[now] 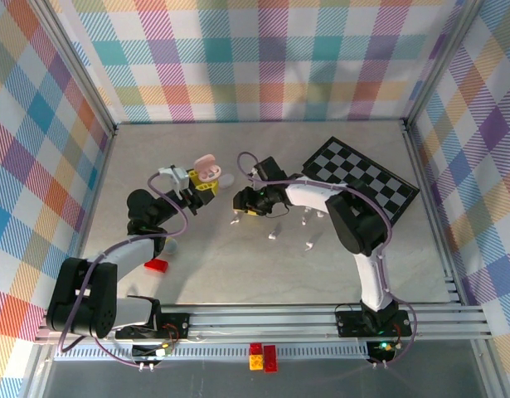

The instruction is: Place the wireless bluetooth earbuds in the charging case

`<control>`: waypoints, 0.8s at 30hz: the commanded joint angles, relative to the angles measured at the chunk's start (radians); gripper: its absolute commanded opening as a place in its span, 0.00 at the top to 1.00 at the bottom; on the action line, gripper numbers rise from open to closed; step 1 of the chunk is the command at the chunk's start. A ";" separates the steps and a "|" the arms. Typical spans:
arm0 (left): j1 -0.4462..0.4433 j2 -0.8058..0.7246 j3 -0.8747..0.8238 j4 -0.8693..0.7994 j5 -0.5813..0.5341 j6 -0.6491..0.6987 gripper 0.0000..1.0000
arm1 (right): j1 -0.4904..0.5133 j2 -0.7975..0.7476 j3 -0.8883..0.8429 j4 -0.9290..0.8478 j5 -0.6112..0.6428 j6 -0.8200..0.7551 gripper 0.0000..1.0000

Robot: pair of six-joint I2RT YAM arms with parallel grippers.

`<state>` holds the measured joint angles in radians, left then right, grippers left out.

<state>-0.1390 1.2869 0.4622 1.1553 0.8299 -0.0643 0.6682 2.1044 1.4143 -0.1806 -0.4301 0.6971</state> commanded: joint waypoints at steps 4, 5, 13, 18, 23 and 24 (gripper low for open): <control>0.021 -0.036 0.000 0.046 0.032 -0.012 0.62 | 0.015 0.062 0.084 -0.038 0.002 0.063 0.53; 0.021 -0.038 0.000 0.045 0.032 -0.012 0.62 | 0.015 0.069 0.093 -0.043 0.007 0.061 0.53; 0.021 -0.044 0.000 0.042 0.032 -0.011 0.62 | 0.014 0.148 0.196 -0.118 0.052 -0.001 0.53; 0.023 -0.047 0.001 0.039 0.033 -0.009 0.62 | 0.015 0.179 0.250 -0.178 0.075 -0.056 0.54; 0.028 -0.050 -0.002 0.037 0.029 -0.006 0.62 | 0.015 0.180 0.250 -0.215 0.084 -0.097 0.64; 0.028 -0.051 -0.002 0.037 0.030 -0.006 0.62 | 0.016 0.180 0.248 -0.218 0.081 -0.104 0.66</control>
<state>-0.1223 1.2591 0.4622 1.1549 0.8303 -0.0647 0.6838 2.2612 1.6497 -0.3382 -0.3706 0.6403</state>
